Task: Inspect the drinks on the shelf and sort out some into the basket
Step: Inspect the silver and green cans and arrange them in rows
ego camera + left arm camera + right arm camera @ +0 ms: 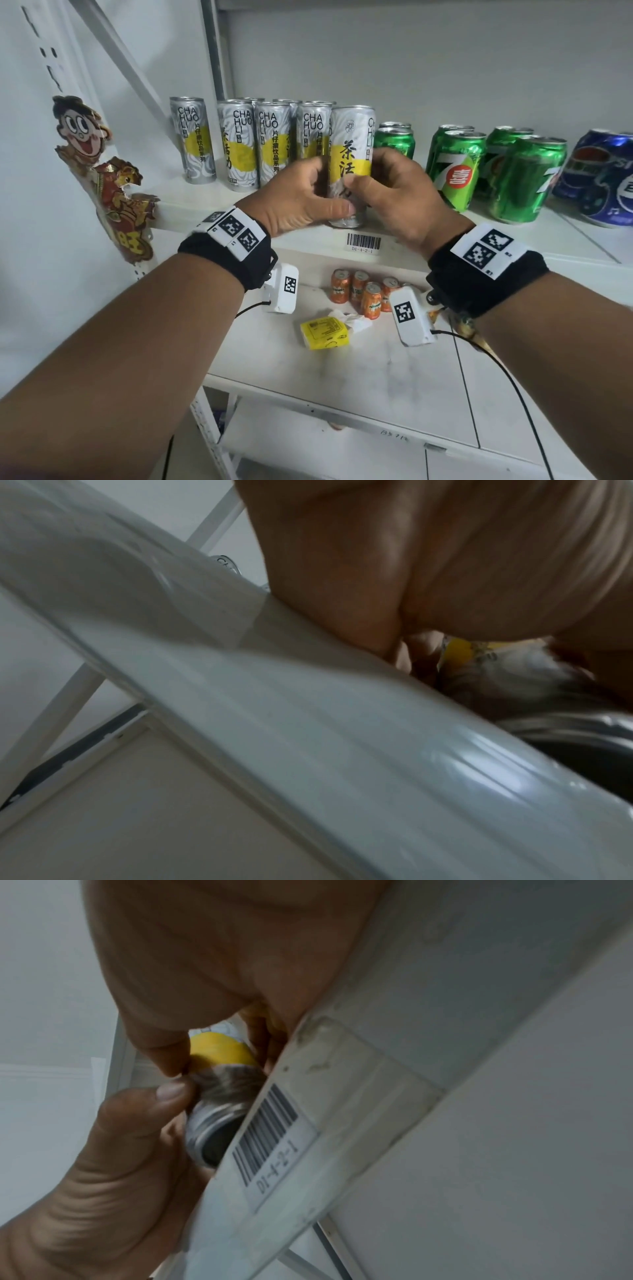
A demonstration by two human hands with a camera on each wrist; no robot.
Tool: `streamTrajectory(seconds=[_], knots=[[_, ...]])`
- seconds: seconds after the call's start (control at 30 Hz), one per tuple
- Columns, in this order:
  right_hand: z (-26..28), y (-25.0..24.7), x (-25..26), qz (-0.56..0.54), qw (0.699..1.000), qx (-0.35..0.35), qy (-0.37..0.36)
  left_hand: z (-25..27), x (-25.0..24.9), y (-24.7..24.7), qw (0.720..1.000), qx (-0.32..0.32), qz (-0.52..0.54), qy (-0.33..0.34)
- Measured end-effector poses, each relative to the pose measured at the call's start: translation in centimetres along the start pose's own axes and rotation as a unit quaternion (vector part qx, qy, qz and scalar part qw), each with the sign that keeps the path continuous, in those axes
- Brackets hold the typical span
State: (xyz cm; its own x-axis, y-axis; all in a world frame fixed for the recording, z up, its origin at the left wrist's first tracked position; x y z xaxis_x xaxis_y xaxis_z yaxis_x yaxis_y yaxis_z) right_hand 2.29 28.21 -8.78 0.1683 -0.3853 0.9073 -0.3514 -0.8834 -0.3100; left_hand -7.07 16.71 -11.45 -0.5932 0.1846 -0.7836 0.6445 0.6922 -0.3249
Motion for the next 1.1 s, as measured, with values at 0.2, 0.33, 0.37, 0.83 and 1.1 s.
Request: streamTrajectory(seconds=[0.2, 0.33, 0.37, 0.83, 1.1], knots=[[0.5, 0.3, 0.5, 0.004, 1.000, 0.011, -0.020, -0.1, -0.6, 0.3, 0.996, 0.037, -0.078, 0.011], [0.8, 0.2, 0.9, -0.031, 0.999, -0.008, -0.037, -0.2, -1.0, 0.1, 0.995, 0.028, -0.081, 0.048], [0.8, 0.0, 0.8, -0.050, 0.998, -0.005, -0.036, -0.4, -1.1, 0.2, 0.994, 0.016, -0.090, 0.059], [0.0, 0.6, 0.4, -0.080, 0.996, 0.026, -0.039, -1.6, 0.2, -0.8, 0.998, 0.033, -0.006, 0.059], [-0.3, 0.0, 0.1, -0.057, 0.998, -0.010, -0.014, -0.5, 0.1, -0.2, 0.995, 0.039, 0.086, 0.019]])
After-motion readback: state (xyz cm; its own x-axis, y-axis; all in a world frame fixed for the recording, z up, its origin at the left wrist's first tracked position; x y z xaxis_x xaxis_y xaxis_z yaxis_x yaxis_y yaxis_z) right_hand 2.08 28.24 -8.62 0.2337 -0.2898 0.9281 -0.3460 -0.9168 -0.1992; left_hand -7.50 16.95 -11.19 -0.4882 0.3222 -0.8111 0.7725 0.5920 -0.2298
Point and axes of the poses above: each hand's wrist, its own z-axis away from the middle knuckle, its own y-axis out of the palm, x = y × z, the point moved 10 cm from there along -z, towards the middle knuckle, and after that the axes turned 11 degrees about y, right-handed, at the moved point
